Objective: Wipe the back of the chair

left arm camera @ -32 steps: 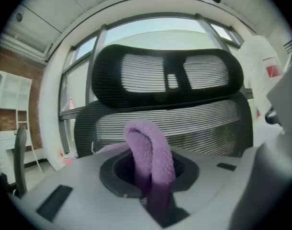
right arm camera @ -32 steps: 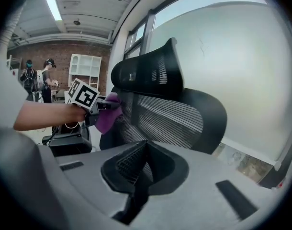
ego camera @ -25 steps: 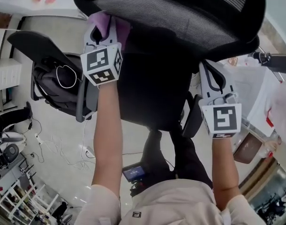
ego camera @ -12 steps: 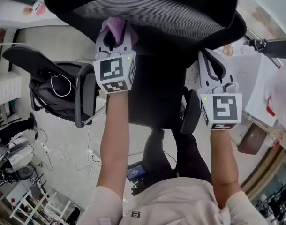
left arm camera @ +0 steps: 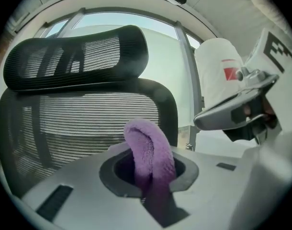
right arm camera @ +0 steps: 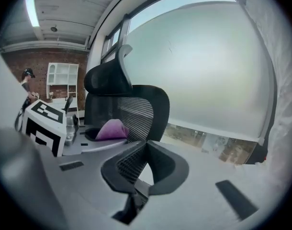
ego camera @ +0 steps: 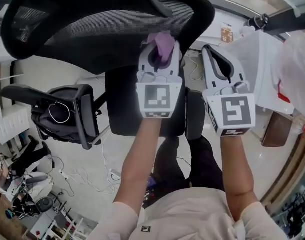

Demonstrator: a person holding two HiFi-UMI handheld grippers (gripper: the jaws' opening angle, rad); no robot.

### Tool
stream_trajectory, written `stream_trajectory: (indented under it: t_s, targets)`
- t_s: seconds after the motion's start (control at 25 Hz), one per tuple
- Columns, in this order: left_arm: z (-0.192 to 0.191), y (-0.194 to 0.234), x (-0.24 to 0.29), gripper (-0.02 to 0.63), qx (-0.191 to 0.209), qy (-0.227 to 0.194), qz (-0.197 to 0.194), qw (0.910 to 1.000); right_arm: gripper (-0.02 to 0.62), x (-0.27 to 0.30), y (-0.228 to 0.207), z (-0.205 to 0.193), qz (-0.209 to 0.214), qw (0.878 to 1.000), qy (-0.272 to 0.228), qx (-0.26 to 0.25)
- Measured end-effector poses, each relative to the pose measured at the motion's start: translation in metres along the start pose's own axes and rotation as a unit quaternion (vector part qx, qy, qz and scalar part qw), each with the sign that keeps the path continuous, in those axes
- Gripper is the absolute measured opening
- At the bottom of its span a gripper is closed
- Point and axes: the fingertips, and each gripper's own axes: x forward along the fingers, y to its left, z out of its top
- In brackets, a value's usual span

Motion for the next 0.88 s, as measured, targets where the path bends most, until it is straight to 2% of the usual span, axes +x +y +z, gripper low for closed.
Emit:
stream_trajectory:
  t_s: [0.2, 0.36, 0.56, 0.76, 0.88]
  targets:
    - [0.001, 0.001, -0.001, 0.081, 0.000, 0.004, -0.004, 1.0000, -0.005, -0.001, 0.000, -0.001, 0.001, 1.000, 0.003, 0.001]
    - [-0.002, 0.024, -0.012, 0.081, 0.005, -0.005, 0.017, 0.9998, -0.005, 0.002, 0.015, -0.002, 0.011, 1.000, 0.007, -0.009]
    - [-0.015, 0.130, -0.051, 0.081, -0.003, 0.003, 0.098, 0.9952, -0.005, 0.017, 0.059, 0.004, 0.037, 0.999, 0.009, -0.026]
    - [-0.029, 0.253, -0.107, 0.081, -0.025, 0.024, 0.192, 0.9809, -0.005, 0.031, 0.114, 0.007, 0.077, 0.996, 0.017, -0.050]
    - [-0.037, 0.298, -0.133, 0.080, -0.039, 0.029, 0.226, 0.9730, -0.005, 0.038, 0.144, 0.011, 0.094, 0.994, 0.017, -0.058]
